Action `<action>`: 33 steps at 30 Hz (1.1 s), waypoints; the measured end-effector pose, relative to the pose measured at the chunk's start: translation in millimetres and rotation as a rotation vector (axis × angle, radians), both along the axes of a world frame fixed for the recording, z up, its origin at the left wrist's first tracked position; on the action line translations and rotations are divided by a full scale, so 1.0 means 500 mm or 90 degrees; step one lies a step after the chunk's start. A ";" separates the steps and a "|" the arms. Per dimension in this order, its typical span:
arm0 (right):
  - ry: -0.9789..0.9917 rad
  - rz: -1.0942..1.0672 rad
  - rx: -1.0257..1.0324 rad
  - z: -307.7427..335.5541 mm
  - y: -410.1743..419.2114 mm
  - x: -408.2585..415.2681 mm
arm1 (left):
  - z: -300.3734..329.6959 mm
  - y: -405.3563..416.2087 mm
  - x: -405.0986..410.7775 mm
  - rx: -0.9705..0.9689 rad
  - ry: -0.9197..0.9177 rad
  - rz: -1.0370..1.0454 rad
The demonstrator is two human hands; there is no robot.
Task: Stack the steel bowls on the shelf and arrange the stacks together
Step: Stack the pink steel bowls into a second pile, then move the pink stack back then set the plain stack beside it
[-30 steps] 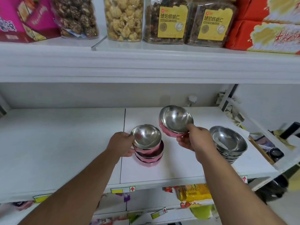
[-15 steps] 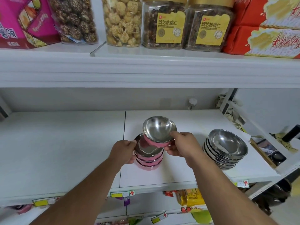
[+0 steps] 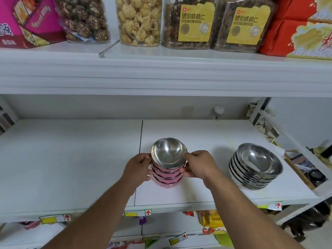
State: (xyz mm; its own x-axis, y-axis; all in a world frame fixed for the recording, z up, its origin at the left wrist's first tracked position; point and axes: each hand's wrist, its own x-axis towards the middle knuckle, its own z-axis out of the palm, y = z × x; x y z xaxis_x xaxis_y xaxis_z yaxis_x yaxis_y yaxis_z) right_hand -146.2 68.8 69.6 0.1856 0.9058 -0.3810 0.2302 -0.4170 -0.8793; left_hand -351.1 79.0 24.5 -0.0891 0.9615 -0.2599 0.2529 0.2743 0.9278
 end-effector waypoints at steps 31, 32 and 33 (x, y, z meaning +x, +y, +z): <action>0.233 -0.050 -0.065 -0.124 -0.034 -0.010 | -0.072 -0.035 0.029 -0.096 -0.291 -0.002; 0.230 -0.041 -0.057 -0.120 -0.032 -0.010 | -0.071 -0.035 0.031 -0.092 -0.288 0.000; 0.227 -0.035 -0.052 -0.118 -0.030 -0.011 | -0.070 -0.036 0.032 -0.086 -0.284 0.006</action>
State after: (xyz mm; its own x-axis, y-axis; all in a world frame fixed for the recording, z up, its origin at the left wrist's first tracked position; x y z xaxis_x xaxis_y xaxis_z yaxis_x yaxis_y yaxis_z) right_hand -151.7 53.6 10.4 0.0747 0.8620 -0.5014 -0.1094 -0.4927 -0.8633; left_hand -335.1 61.0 -10.3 0.0523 0.9161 -0.3976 -0.1663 0.4006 0.9010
